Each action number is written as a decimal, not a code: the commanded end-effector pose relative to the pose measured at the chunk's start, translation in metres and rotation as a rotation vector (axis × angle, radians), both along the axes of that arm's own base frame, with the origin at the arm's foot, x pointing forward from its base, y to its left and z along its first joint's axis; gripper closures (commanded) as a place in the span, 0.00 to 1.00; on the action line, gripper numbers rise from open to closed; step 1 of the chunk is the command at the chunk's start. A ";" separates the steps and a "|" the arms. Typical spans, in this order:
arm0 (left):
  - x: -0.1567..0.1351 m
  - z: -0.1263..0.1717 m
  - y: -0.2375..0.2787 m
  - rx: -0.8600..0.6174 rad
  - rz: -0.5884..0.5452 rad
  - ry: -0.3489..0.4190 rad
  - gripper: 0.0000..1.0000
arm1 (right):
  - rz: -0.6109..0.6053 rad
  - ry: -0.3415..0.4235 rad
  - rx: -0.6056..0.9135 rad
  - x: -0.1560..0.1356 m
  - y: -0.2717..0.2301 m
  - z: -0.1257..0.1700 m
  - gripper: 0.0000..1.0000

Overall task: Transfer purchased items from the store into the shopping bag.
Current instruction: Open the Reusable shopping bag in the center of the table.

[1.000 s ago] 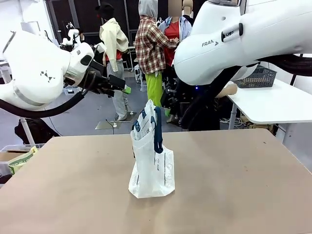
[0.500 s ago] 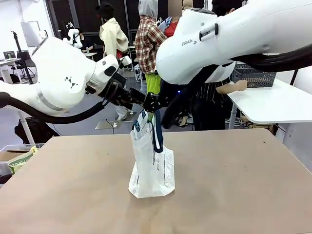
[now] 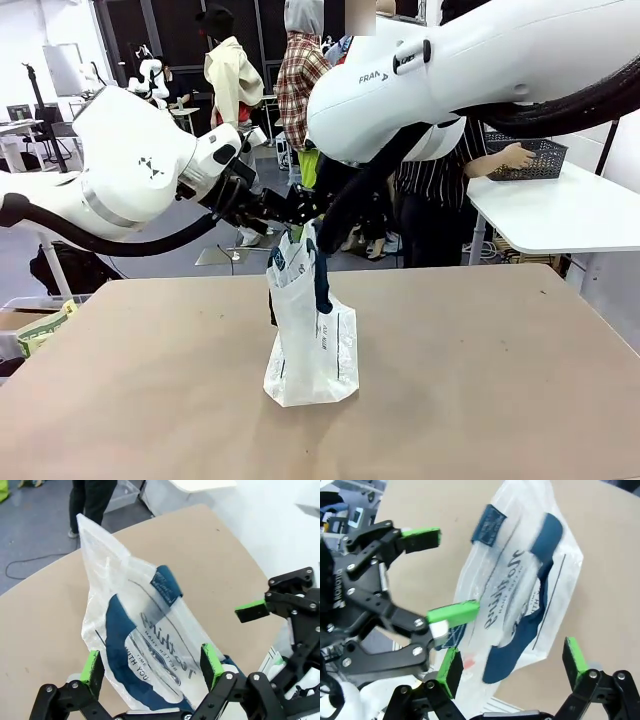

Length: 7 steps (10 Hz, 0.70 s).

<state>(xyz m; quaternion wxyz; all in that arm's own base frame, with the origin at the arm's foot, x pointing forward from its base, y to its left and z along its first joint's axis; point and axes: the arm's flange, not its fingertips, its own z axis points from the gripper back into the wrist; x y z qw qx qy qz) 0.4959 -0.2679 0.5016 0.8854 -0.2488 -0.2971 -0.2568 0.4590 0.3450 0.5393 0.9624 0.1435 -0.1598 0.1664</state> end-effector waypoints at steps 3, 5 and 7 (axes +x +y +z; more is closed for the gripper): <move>0.027 -0.012 -0.010 0.000 -0.022 0.040 0.00 | 0.026 0.051 -0.053 -0.012 0.010 0.004 0.00; 0.031 -0.016 -0.010 -0.011 -0.021 0.055 0.00 | 0.008 0.085 -0.062 -0.007 0.006 -0.007 0.00; 0.033 -0.022 -0.010 -0.008 -0.016 0.066 0.00 | -0.012 0.121 -0.054 -0.001 0.002 -0.018 0.00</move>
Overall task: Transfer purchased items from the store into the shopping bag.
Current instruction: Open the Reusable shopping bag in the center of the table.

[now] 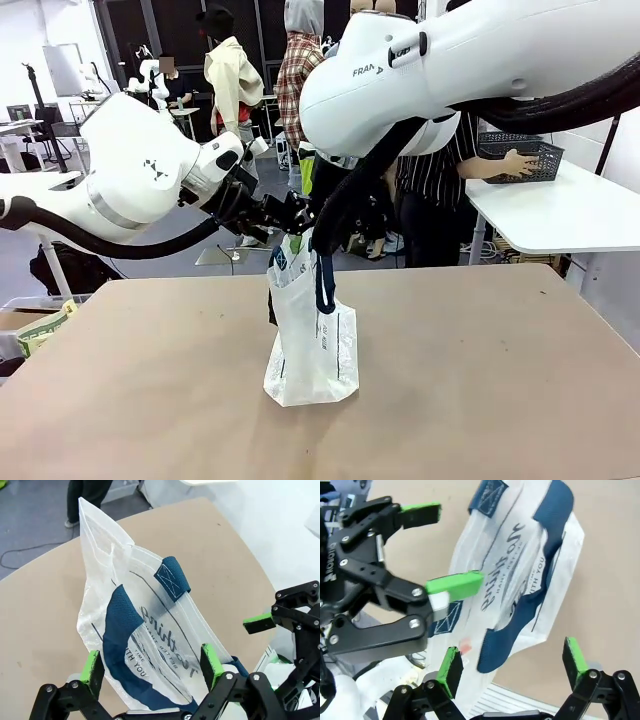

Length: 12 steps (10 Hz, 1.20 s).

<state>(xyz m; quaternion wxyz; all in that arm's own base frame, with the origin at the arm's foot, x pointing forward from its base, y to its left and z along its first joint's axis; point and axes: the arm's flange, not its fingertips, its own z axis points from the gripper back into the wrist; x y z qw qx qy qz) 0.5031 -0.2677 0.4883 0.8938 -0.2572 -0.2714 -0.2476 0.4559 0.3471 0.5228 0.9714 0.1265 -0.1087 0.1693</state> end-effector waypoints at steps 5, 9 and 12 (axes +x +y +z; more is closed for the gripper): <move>0.029 -0.021 -0.010 -0.019 -0.008 0.036 0.54 | -0.014 0.062 0.047 0.013 0.003 -0.016 0.43; 0.025 -0.022 -0.009 -0.021 0.000 0.035 1.00 | -0.029 0.076 0.009 0.013 0.002 -0.019 1.00; 0.024 -0.022 0.004 -0.010 0.042 0.035 1.00 | -0.053 0.076 -0.004 0.013 -0.003 -0.018 1.00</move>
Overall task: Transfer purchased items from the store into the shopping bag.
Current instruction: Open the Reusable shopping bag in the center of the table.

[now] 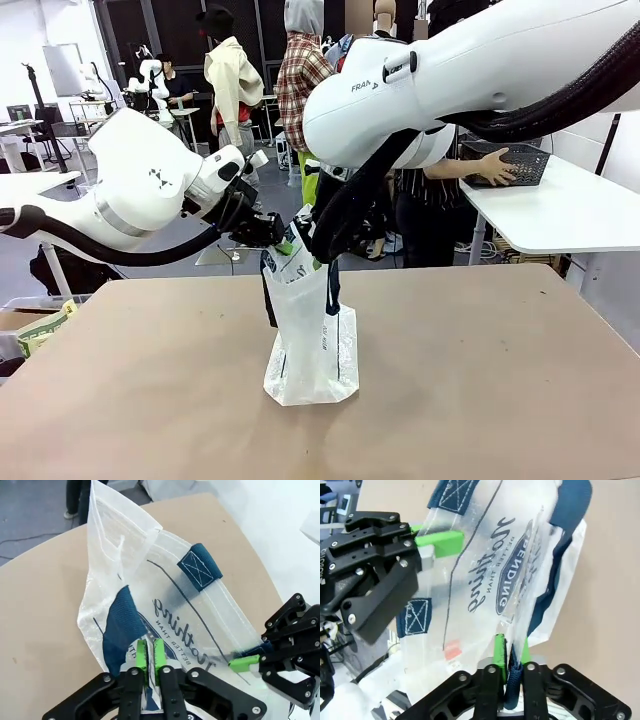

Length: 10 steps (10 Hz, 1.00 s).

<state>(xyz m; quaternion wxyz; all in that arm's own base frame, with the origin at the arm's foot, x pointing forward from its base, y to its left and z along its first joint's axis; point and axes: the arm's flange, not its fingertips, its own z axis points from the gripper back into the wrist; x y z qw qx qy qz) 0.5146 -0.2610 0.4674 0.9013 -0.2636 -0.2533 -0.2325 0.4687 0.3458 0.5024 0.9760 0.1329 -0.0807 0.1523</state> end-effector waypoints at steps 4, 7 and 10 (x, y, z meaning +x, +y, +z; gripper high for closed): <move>-0.002 0.015 0.049 0.013 0.136 -0.036 1.00 | -0.101 0.028 -0.157 0.004 -0.013 0.008 1.00; -0.036 0.030 0.109 0.021 0.280 -0.044 1.00 | -0.114 0.057 -0.194 0.012 -0.017 0.005 1.00; -0.070 0.027 0.142 0.035 0.370 -0.040 1.00 | -0.073 0.053 -0.217 0.030 -0.007 0.006 1.00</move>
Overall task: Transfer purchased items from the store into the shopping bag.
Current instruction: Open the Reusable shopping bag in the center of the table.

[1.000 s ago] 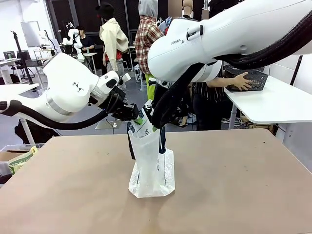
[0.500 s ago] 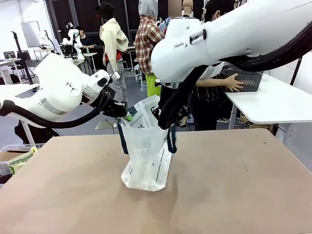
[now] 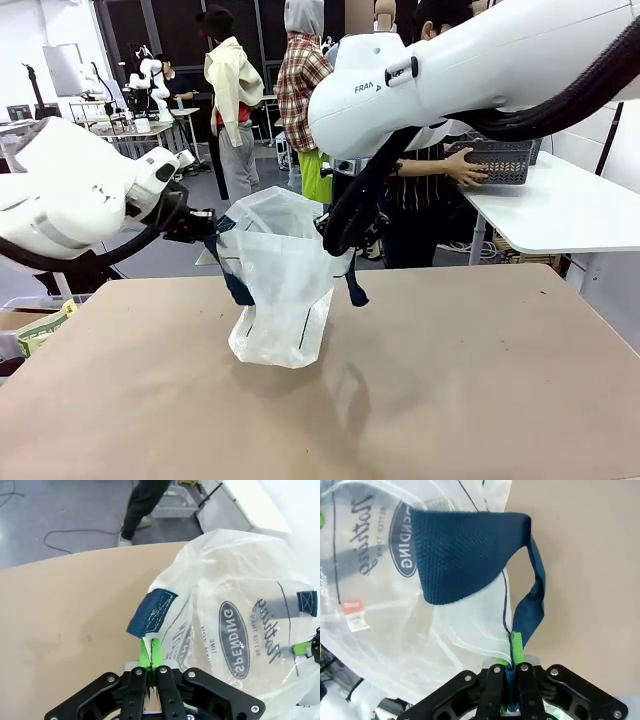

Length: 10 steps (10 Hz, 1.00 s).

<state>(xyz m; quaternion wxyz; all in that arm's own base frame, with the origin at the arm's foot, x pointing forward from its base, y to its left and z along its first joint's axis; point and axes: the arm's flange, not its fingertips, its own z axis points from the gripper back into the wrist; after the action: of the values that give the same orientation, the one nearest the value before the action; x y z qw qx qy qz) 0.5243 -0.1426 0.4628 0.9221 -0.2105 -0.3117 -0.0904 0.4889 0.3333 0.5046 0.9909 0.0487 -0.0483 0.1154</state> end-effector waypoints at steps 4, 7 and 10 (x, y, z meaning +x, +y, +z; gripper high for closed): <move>-0.109 0.024 0.007 0.074 -0.010 0.033 1.00 | 0.171 0.042 -0.096 0.016 0.034 -0.001 1.00; -0.095 0.023 -0.012 0.068 -0.074 0.015 1.00 | 0.206 0.067 -0.176 0.023 0.052 -0.020 1.00; -0.080 0.012 -0.020 0.093 -0.086 0.060 1.00 | 0.183 0.046 -0.160 0.011 0.054 -0.024 1.00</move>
<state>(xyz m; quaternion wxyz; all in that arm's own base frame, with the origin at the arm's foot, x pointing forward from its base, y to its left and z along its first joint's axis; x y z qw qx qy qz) 0.4305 -0.1677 0.4786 0.9327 -0.1869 -0.2785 -0.1330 0.5025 0.3889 0.4761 0.9761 -0.0151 0.0019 0.2169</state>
